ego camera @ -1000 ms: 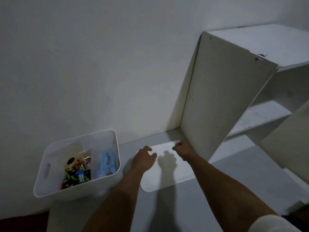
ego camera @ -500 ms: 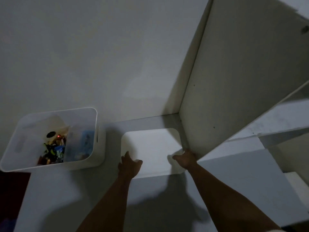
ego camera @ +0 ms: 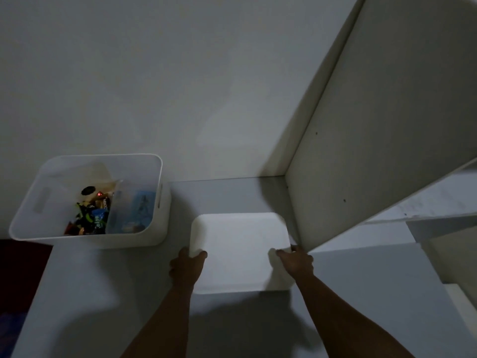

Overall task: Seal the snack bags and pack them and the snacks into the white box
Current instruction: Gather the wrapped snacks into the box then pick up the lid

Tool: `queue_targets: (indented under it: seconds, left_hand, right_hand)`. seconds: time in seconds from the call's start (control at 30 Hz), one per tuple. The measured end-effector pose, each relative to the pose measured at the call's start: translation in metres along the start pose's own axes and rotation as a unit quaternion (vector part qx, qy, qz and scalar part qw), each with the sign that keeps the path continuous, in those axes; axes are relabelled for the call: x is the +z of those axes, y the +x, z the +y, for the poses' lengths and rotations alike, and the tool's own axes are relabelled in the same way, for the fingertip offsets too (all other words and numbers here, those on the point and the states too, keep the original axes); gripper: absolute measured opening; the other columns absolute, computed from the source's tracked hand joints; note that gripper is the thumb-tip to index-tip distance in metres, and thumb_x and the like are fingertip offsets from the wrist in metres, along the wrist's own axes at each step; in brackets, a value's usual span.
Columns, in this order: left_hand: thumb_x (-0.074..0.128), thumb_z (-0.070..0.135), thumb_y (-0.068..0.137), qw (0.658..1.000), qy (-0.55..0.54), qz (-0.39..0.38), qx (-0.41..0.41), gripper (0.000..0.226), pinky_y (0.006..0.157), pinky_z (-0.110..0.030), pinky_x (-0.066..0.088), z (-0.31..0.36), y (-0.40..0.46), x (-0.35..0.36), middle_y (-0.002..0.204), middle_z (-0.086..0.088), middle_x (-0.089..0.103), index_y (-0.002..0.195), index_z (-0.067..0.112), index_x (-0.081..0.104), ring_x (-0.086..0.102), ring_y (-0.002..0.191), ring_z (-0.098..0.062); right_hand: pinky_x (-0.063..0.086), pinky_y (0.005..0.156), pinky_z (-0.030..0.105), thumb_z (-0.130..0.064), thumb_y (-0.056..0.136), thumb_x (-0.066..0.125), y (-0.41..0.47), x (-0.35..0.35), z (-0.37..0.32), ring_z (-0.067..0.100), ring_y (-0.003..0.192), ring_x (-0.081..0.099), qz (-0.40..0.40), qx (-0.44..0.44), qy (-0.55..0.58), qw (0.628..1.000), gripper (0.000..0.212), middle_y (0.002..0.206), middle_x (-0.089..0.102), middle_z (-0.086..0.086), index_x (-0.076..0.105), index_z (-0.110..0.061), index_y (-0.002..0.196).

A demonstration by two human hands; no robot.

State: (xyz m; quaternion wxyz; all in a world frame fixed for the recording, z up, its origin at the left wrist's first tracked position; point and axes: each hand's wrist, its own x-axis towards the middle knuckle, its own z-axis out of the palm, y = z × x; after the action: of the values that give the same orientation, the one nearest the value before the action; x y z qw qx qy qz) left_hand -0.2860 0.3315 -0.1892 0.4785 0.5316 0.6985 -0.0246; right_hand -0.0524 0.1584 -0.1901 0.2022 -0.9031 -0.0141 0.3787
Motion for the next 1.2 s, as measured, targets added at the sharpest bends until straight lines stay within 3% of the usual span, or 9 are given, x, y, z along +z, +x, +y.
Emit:
queue_targets:
  seconds: [0.1, 0.23, 0.3, 0.4, 0.67, 0.8, 0.9, 1.0, 1.2]
  left_hand:
    - [0.059, 0.062, 0.053, 0.999, -0.047, -0.013, 0.004, 0.078, 0.090, -0.045, 0.057, -0.028, 0.018, 0.001, 0.112, -0.010, 0.066, 0.121, 0.024, 0.068, 0.065, 0.093, -0.032]
    - [0.071, 0.024, 0.080, 0.993, -0.094, -0.047, 0.055, 0.035, 0.078, -0.036, 0.056, -0.024, -0.018, -0.018, 0.109, -0.012, 0.071, 0.114, 0.013, 0.071, 0.067, 0.093, -0.030]
    - [0.071, 0.019, 0.080, 0.988, -0.106, -0.084, 0.081, 0.041, 0.074, -0.032, 0.054, -0.022, -0.027, -0.023, 0.108, -0.011, 0.073, 0.119, 0.009, 0.068, 0.068, 0.095, -0.029]
    - [0.066, 0.034, 0.071, 0.986, -0.094, -0.075, 0.118, 0.067, 0.091, -0.044, 0.057, -0.017, -0.035, -0.033, 0.122, -0.011, 0.069, 0.135, 0.014, 0.057, 0.067, 0.104, -0.030]
    - [0.064, 0.024, 0.087, 0.959, -0.093, -0.063, 0.259, 0.052, 0.098, -0.036, 0.052, 0.061, -0.085, -0.128, 0.131, -0.004, 0.066, 0.137, 0.017, 0.054, 0.064, 0.117, -0.029]
    - [0.060, 0.040, 0.078, 0.946, -0.084, -0.035, 0.311, 0.067, 0.102, -0.042, 0.052, 0.089, -0.079, -0.185, 0.136, -0.002, 0.062, 0.140, 0.019, 0.051, 0.062, 0.121, -0.028]
    - [0.054, 0.046, 0.071, 0.938, -0.084, 0.003, 0.336, 0.075, 0.100, -0.048, 0.053, 0.099, -0.067, -0.231, 0.140, 0.000, 0.057, 0.142, 0.021, 0.049, 0.061, 0.121, -0.027]
    - [0.054, 0.042, 0.076, 0.937, -0.096, 0.036, 0.334, 0.074, 0.102, -0.047, 0.052, 0.098, -0.051, -0.276, 0.141, -0.003, 0.056, 0.146, 0.019, 0.046, 0.059, 0.123, -0.028]
    - [0.054, 0.042, 0.086, 0.948, -0.111, 0.125, 0.271, 0.056, 0.100, -0.049, 0.052, 0.058, 0.002, -0.346, 0.132, -0.004, 0.064, 0.141, 0.028, 0.052, 0.062, 0.114, -0.033]
  right_hand:
    - [0.046, 0.105, 0.043, -0.043, 0.088, 0.069, -0.012, 0.001, 0.013, 0.038, 0.124, 0.058, 0.009, -0.003, 0.039, 0.999, 0.060, 0.134, 0.063, 0.014, 0.055, -0.015, 0.138]
    - [0.046, 0.101, 0.042, -0.029, 0.096, 0.062, -0.042, 0.005, 0.029, 0.040, 0.121, 0.059, 0.068, -0.004, 0.095, 0.993, 0.042, 0.131, 0.065, 0.018, 0.058, -0.009, 0.133]
    - [0.047, 0.102, 0.044, -0.028, 0.098, 0.058, -0.062, 0.010, 0.032, 0.041, 0.119, 0.061, 0.115, -0.020, 0.118, 0.986, 0.036, 0.128, 0.067, 0.019, 0.062, -0.009, 0.129]
    - [0.047, 0.101, 0.043, -0.027, 0.101, 0.054, -0.091, 0.012, 0.026, 0.041, 0.118, 0.062, 0.185, -0.042, 0.128, 0.973, 0.034, 0.126, 0.068, 0.021, 0.065, -0.008, 0.127]
    - [0.049, 0.098, 0.043, -0.022, 0.092, 0.052, -0.139, -0.001, -0.042, 0.042, 0.111, 0.064, 0.251, -0.068, 0.224, 0.939, 0.036, 0.118, 0.072, 0.020, 0.071, -0.009, 0.118]
    - [0.053, 0.090, 0.044, -0.022, 0.087, 0.053, -0.153, 0.006, -0.094, 0.039, 0.097, 0.068, 0.227, -0.108, 0.299, 0.921, 0.024, 0.096, 0.071, 0.014, 0.072, -0.011, 0.095]
    - [0.053, 0.071, 0.039, -0.009, 0.090, 0.052, -0.163, 0.013, -0.141, 0.032, 0.072, 0.064, 0.171, -0.142, 0.345, 0.912, 0.012, 0.083, 0.062, 0.016, 0.057, -0.007, 0.079]
    - [0.047, 0.061, 0.028, -0.008, 0.092, 0.051, -0.177, 0.027, -0.191, 0.023, 0.058, 0.057, 0.120, -0.178, 0.317, 0.924, 0.018, 0.075, 0.059, 0.012, 0.058, -0.008, 0.076]
    - [0.055, 0.046, 0.034, -0.015, 0.088, 0.060, -0.210, 0.088, -0.253, 0.025, 0.063, 0.066, 0.107, -0.244, 0.268, 0.926, 0.016, 0.075, 0.070, 0.004, 0.075, -0.018, 0.092]
